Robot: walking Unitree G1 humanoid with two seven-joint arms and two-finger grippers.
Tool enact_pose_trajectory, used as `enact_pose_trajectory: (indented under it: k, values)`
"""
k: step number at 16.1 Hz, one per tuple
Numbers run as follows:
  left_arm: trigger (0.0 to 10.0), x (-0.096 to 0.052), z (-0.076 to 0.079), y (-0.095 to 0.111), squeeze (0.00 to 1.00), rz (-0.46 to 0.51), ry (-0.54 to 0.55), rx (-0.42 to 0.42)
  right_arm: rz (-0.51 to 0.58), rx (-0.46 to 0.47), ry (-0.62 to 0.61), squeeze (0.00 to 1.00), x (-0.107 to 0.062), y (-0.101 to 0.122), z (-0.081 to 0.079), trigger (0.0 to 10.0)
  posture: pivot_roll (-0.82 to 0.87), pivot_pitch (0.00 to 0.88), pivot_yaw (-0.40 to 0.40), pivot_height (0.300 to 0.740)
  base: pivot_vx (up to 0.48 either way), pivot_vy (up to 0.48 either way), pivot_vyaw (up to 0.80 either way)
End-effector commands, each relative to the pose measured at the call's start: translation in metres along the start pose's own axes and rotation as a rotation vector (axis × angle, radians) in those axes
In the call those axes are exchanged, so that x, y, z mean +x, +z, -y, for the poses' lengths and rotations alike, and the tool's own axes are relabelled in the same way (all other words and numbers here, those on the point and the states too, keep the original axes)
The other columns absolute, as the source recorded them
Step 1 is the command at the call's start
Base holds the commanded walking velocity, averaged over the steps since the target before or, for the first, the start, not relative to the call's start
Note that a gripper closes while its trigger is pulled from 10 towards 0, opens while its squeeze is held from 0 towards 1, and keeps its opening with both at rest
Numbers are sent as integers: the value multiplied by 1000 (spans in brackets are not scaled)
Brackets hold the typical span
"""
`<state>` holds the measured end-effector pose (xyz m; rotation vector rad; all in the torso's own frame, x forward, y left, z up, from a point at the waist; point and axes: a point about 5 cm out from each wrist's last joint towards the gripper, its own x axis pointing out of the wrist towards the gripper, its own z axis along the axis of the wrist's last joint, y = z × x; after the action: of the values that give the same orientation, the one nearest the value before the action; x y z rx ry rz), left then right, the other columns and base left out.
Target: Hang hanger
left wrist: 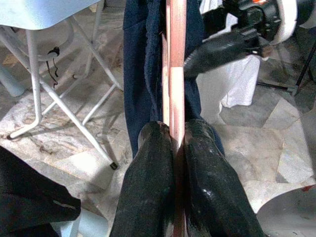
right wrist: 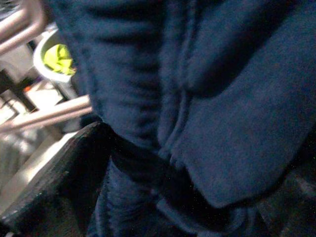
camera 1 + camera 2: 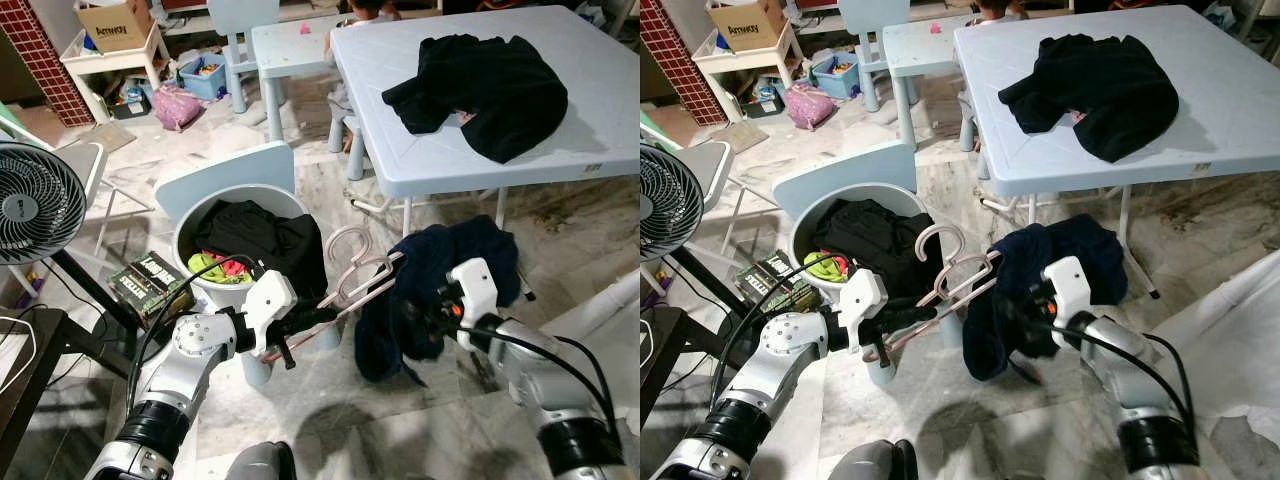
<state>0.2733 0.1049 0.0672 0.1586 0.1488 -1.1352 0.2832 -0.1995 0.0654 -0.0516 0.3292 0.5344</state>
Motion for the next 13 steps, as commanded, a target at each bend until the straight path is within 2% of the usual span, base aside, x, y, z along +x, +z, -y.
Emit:
enact_pose_trajectory:
  k: [1,6,8,13]
  values:
    - [0,1,1,9,0,37,-16,20,25,5,-46,0,2,5,4,0,-86,29,85,740,0,0,0]
    - [0,1,2,9,0,27,-17,20,53,13,-130,0,0,7,16,0,-91,26,81,740,0,0,0]
    - [0,2,3,9,0,32,-19,10,62,59,-176,0,-2,4,23,0,-93,26,82,740,0,0,0]
    - [0,1,2,8,0,25,-15,10,81,60,-201,0,-3,5,27,0,-94,27,83,740,0,0,0]
